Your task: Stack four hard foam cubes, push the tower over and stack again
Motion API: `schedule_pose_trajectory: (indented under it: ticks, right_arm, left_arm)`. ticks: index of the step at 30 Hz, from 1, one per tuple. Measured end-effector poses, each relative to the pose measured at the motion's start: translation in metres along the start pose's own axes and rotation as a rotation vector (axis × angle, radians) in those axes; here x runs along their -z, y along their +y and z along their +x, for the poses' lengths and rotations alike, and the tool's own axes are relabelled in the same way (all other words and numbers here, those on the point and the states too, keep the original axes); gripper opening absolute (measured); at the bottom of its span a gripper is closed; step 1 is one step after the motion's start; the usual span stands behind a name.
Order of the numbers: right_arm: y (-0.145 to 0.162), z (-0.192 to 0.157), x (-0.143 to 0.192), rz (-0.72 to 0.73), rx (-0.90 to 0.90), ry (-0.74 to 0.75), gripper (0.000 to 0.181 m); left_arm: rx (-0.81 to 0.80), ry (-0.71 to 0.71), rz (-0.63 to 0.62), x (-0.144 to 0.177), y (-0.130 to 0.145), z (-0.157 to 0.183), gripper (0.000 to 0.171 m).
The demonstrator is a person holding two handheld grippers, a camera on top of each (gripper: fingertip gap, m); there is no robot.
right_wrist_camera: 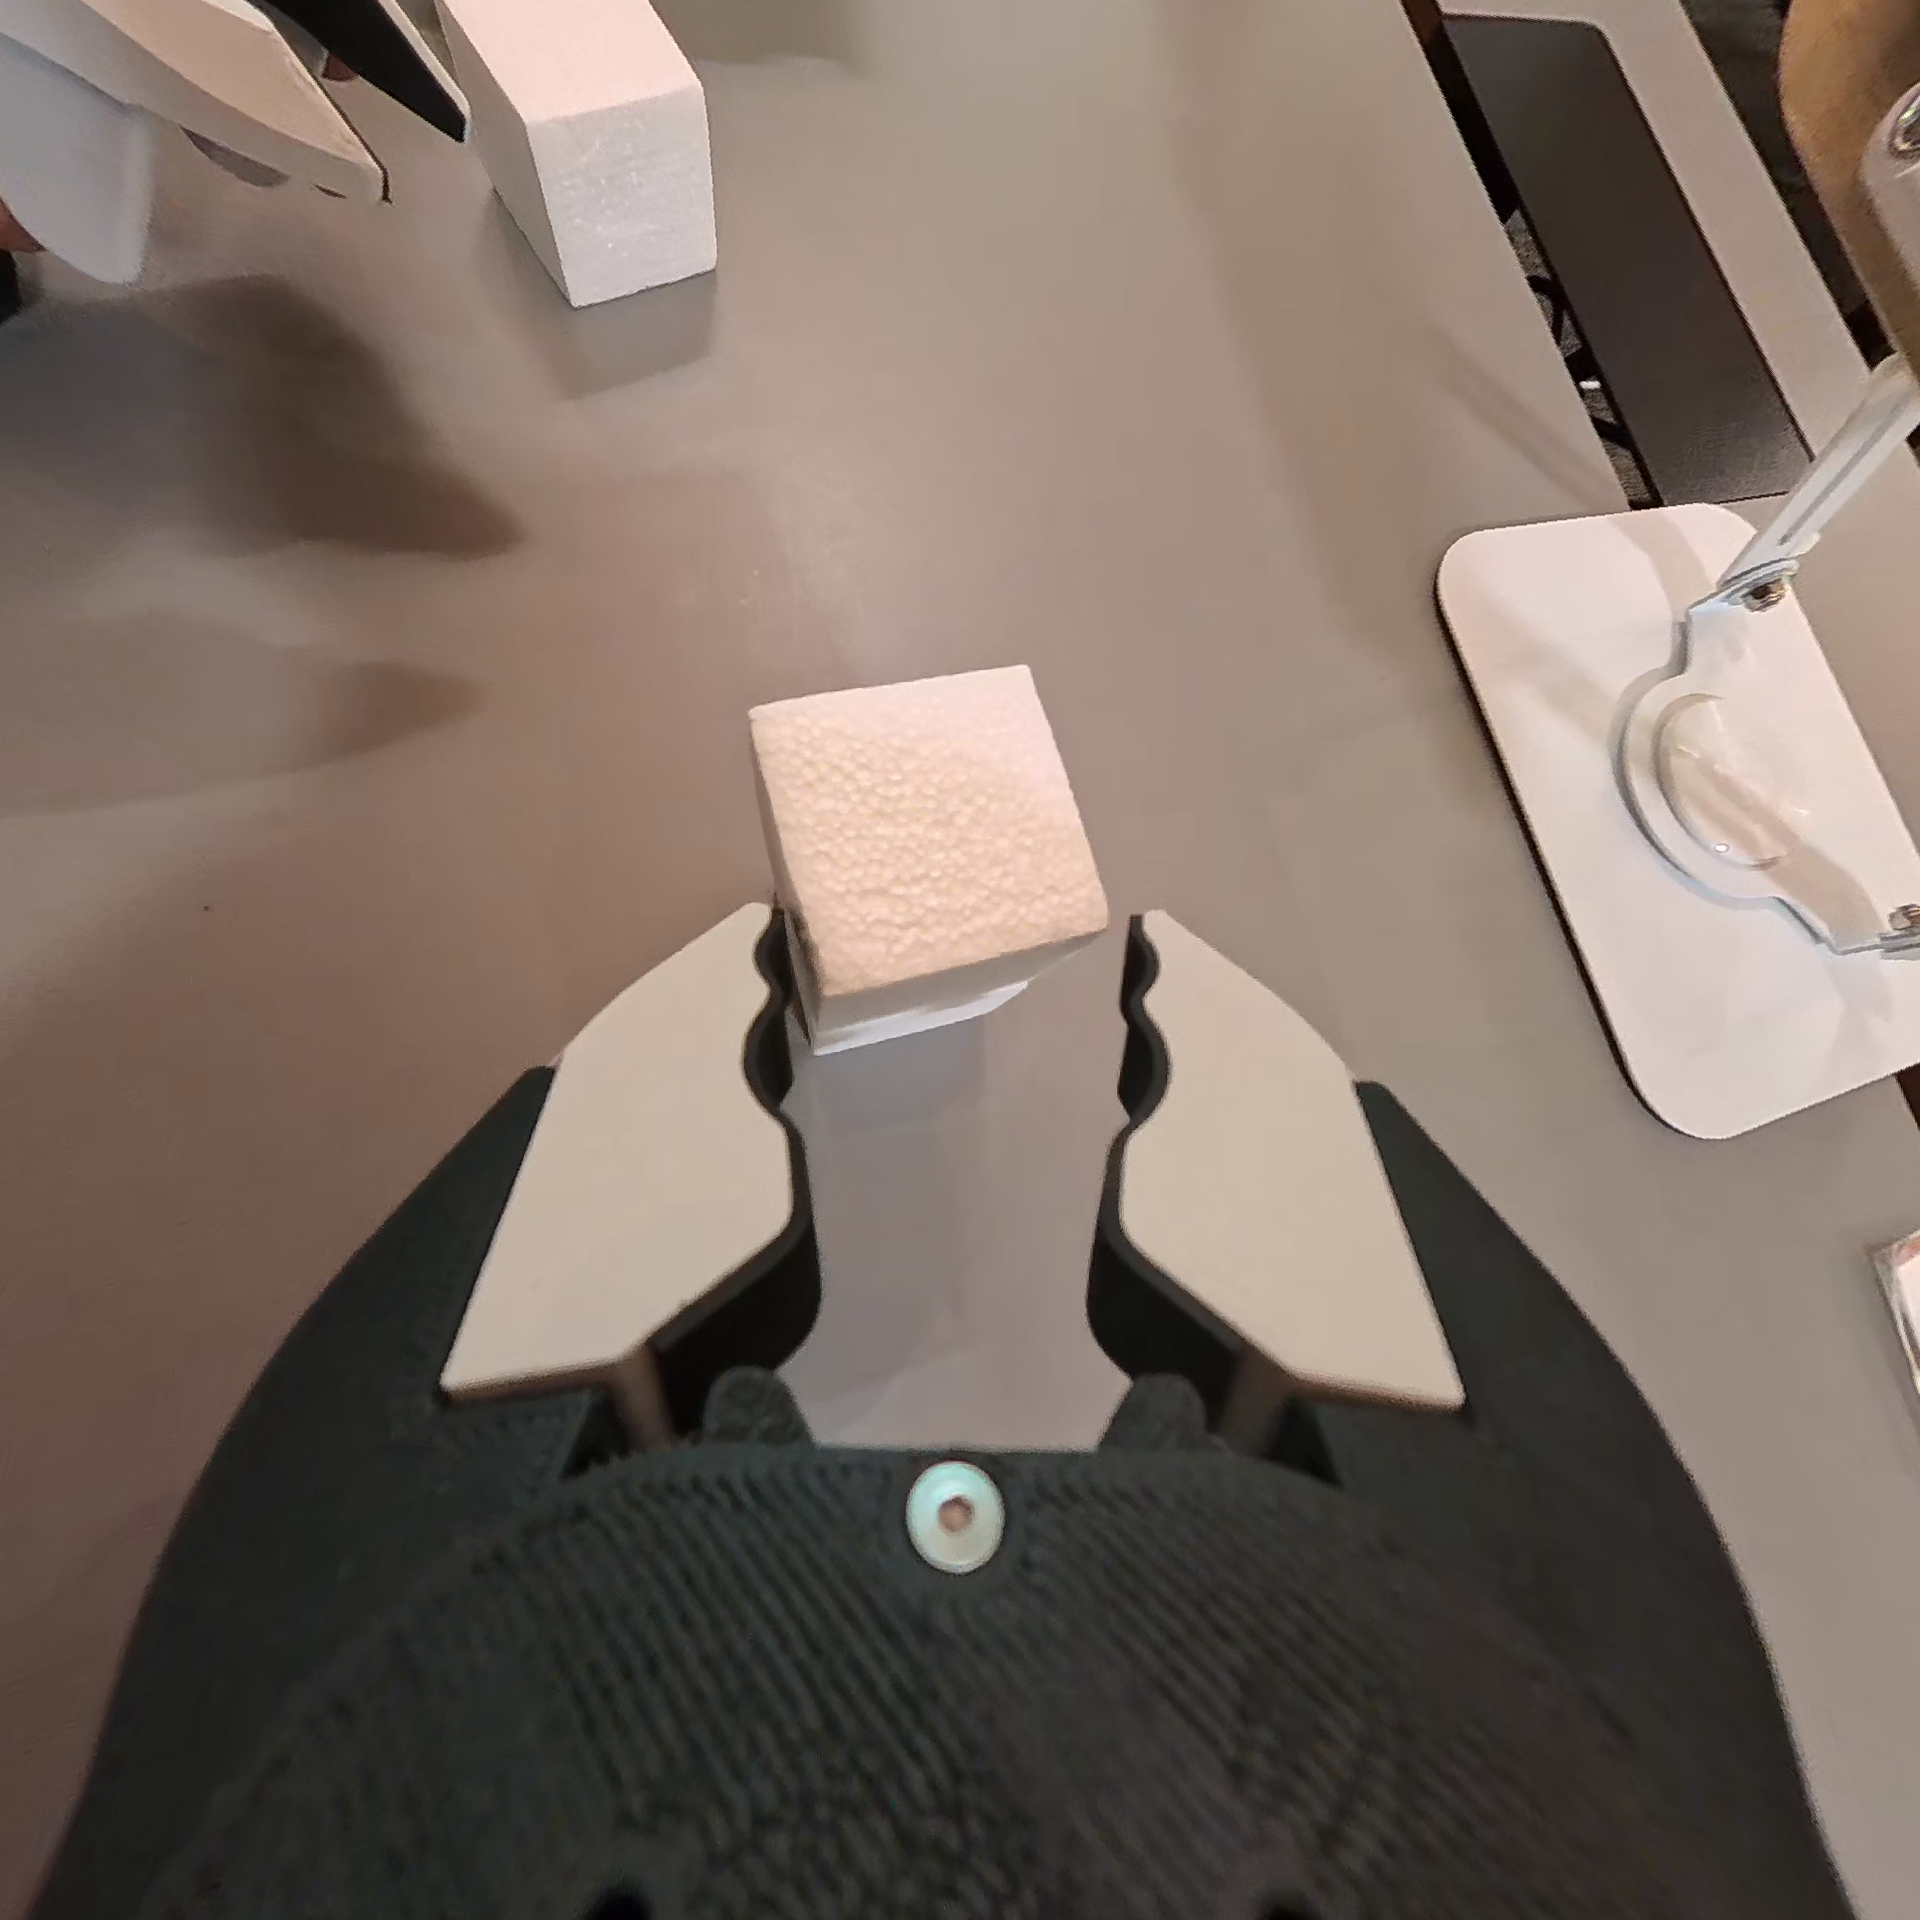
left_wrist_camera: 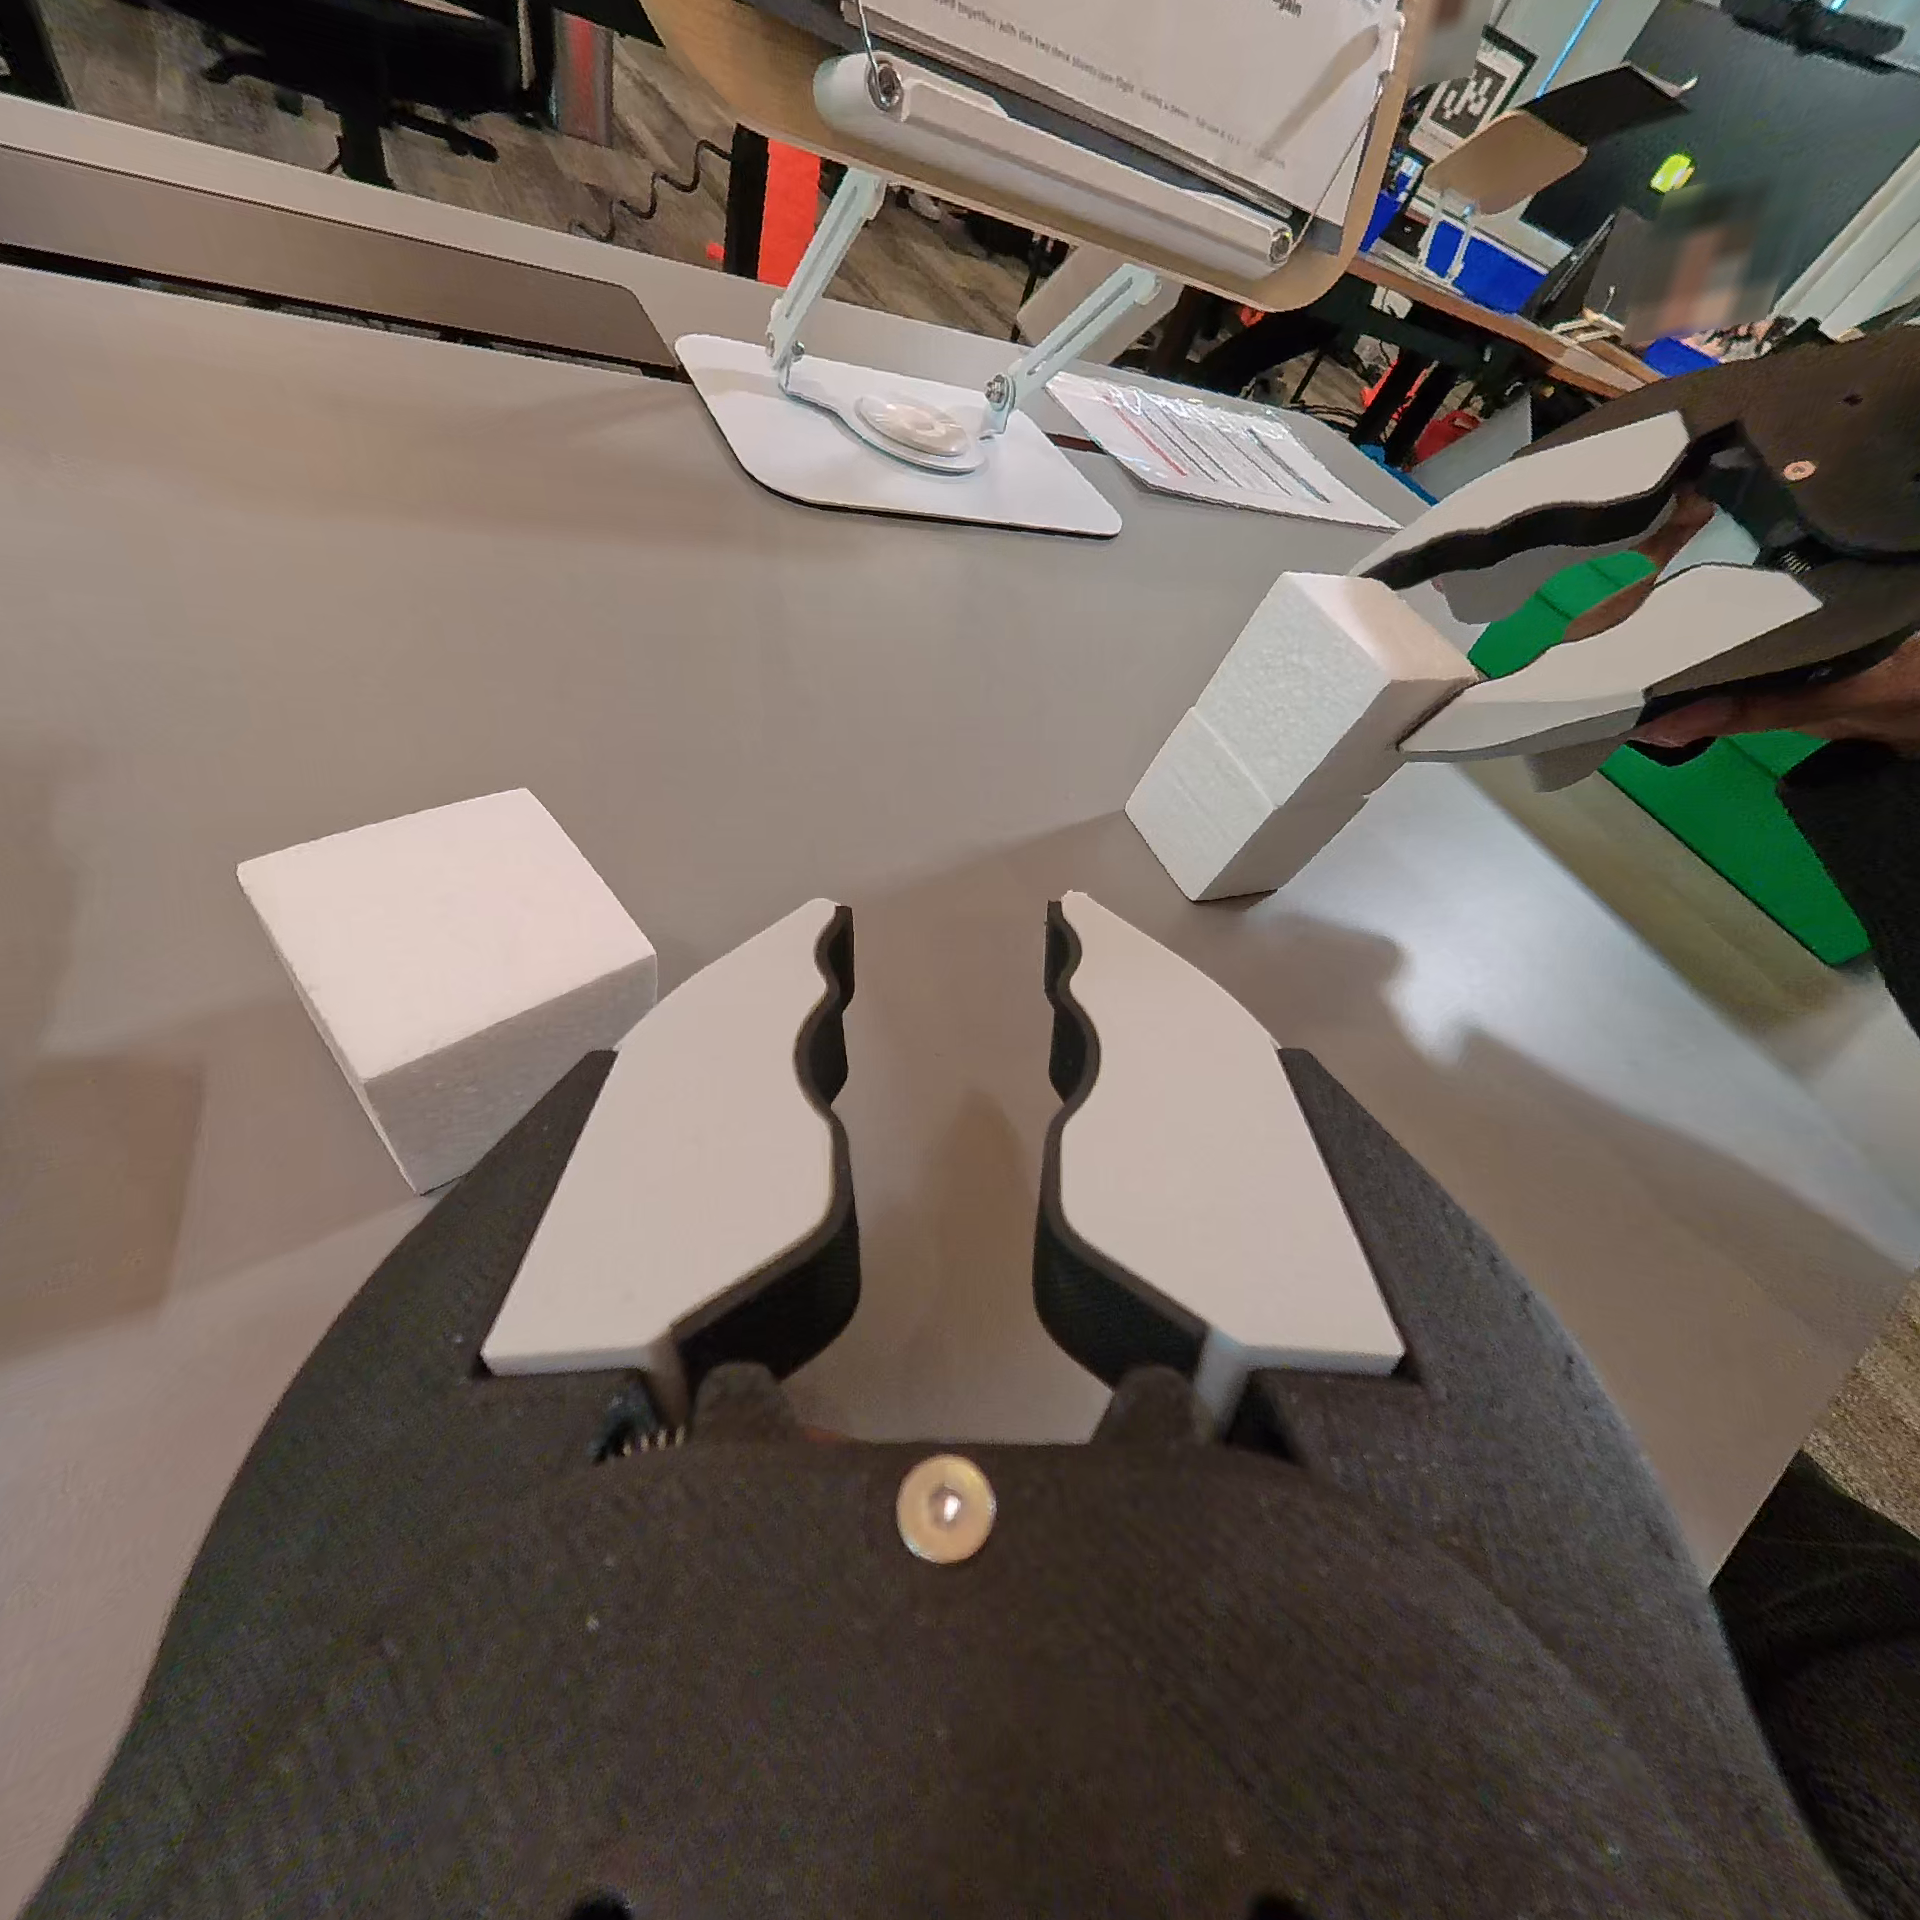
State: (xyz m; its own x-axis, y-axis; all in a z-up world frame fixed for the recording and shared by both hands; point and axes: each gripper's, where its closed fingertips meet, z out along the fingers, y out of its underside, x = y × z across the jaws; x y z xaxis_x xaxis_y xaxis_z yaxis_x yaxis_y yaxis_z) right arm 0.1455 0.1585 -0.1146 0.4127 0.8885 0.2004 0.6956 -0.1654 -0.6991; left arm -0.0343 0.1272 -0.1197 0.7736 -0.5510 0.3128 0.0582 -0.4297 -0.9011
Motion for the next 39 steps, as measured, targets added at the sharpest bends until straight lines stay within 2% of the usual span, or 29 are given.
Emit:
schedule_pose_trajectory:
  ticks: [7,12,16,21,24,29,33,34,36,39]
  right_arm:
    - [-0.011,0.009,0.016,0.042,-0.009,0.035,0.069]
    - [-0.055,0.004,0.037,0.198,-0.031,0.055,0.071]
    - [-0.096,-0.026,0.032,0.284,-0.062,-0.003,0.076]
    - [-0.151,-0.093,-0.009,0.414,-0.098,-0.179,0.079]
    - [-0.163,-0.117,-0.055,0.36,-0.061,-0.203,0.083]
    - [-0.167,-0.109,-0.132,0.248,0.047,-0.101,0.082]
    - [-0.151,-0.1,-0.184,0.102,0.077,-0.094,0.082]
    - [-0.148,-0.1,-0.191,0.073,0.087,-0.103,0.081]
    - [-0.151,-0.097,-0.19,0.091,0.087,-0.071,0.065]
    - [-0.165,-0.113,-0.157,0.171,0.073,-0.097,0.065]
  left_arm:
    - [-0.001,-0.02,0.029,0.002,-0.005,-0.003,0.035]
    - [0.009,-0.06,0.083,0.008,-0.015,-0.01,0.034]
    - [0.015,-0.124,0.135,0.016,-0.022,-0.02,0.035]
    - [0.016,-0.247,0.195,0.043,-0.028,-0.043,0.035]
    - [0.027,-0.31,0.211,0.062,-0.026,-0.057,0.035]
    - [0.081,-0.343,0.192,0.082,-0.015,-0.073,0.036]
    - [0.124,-0.331,0.194,0.086,-0.014,-0.078,0.036]
    - [0.122,-0.327,0.193,0.085,-0.014,-0.078,0.036]
    - [0.108,-0.328,0.196,0.085,-0.016,-0.078,0.036]
    - [0.098,-0.327,0.215,0.087,-0.02,-0.077,0.035]
